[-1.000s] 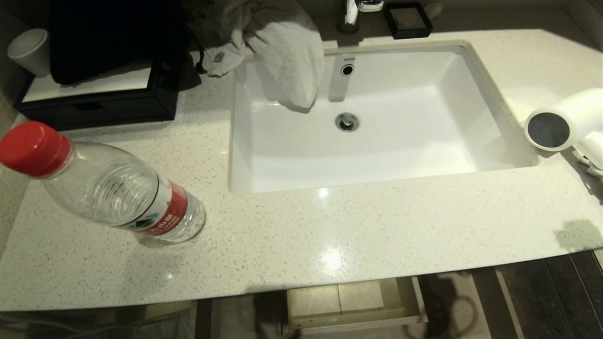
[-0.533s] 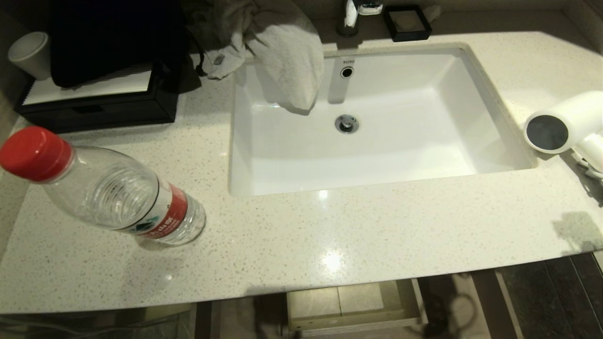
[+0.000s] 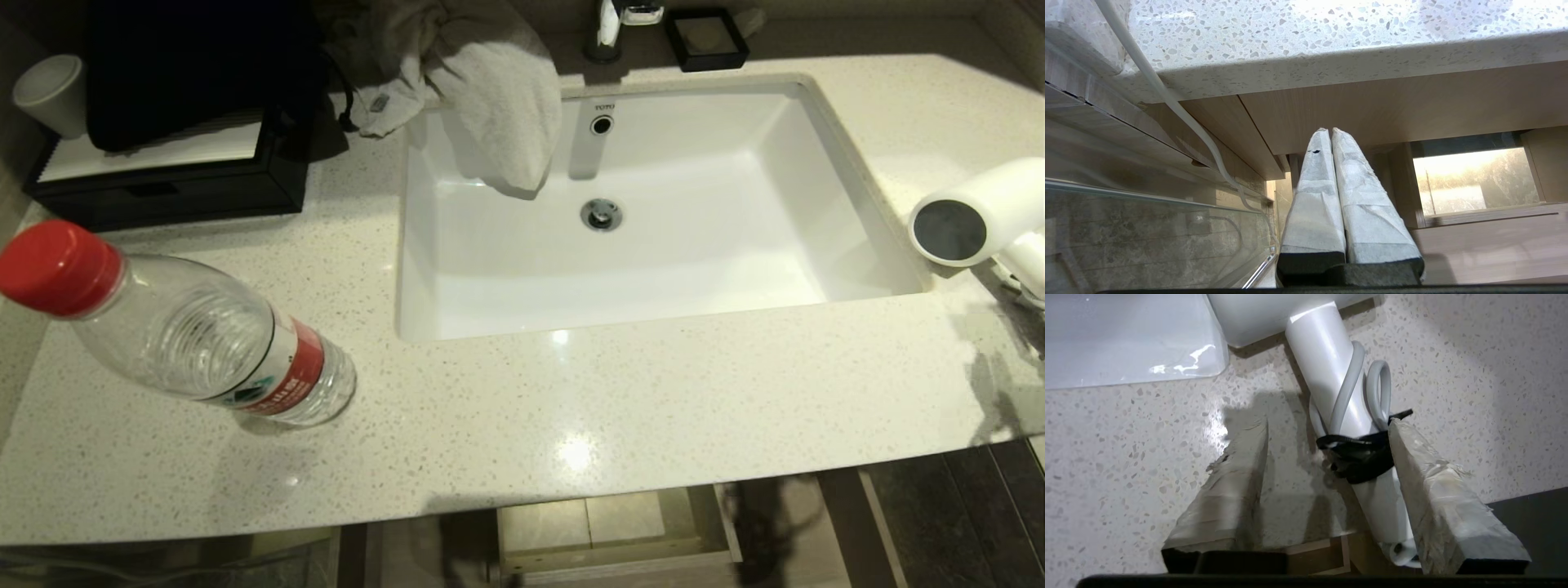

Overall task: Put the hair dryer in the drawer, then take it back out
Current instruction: Pick up the hairdryer

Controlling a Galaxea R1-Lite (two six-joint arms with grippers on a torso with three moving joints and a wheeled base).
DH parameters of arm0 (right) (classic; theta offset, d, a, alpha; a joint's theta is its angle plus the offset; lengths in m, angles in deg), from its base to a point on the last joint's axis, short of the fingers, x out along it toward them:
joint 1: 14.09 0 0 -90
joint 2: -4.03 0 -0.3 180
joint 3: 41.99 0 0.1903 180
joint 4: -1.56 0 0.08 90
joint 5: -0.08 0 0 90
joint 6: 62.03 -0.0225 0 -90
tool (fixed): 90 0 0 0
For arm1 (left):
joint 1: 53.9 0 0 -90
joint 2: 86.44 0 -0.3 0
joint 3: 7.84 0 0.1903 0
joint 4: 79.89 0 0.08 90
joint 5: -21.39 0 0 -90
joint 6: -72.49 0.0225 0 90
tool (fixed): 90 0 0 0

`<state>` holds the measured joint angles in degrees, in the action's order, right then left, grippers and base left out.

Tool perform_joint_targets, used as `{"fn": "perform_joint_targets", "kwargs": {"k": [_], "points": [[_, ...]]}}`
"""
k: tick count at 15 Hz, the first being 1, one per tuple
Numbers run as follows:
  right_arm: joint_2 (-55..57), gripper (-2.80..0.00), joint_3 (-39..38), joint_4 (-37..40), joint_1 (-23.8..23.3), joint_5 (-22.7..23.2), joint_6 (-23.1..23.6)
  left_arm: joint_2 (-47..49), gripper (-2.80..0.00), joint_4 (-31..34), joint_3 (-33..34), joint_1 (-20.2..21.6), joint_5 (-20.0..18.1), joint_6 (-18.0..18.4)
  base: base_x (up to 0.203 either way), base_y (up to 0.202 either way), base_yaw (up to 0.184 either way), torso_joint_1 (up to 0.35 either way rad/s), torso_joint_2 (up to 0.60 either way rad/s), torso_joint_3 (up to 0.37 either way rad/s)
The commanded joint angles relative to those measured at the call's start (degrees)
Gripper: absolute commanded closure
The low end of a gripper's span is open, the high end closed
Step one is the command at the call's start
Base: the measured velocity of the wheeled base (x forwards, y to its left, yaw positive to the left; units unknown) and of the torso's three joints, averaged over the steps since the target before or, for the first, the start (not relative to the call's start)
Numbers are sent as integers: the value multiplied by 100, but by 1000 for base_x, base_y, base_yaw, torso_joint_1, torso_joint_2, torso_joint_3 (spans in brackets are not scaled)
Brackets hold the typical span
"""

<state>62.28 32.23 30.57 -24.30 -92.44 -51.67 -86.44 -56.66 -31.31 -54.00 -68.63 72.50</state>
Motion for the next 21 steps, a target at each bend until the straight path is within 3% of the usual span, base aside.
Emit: {"fn": "perform_joint_targets", "kwargs": {"k": [1, 5, 9, 18, 21], "points": [[655, -280, 455, 28, -131, 20, -2, 7, 0, -4, 8, 1, 2, -2, 0, 0, 0, 0, 0, 0], [982, -280, 671, 50, -586, 769, -18, 9, 0, -4, 1, 1, 2, -2, 0, 0, 0, 0, 0, 0], [1303, -280, 1042, 357, -706, 928, -25, 9, 0, -4, 1, 1, 2, -2, 0, 0, 0, 0, 0, 0], [1811, -280, 1246, 425, -883, 1768, -17, 8, 0, -4, 1, 1, 2, -2, 0, 0, 0, 0, 0, 0], [2015, -280, 1349, 420, -922, 1817, -17, 9, 0, -4, 1, 1, 2, -2, 0, 0, 0, 0, 0, 0]]}}
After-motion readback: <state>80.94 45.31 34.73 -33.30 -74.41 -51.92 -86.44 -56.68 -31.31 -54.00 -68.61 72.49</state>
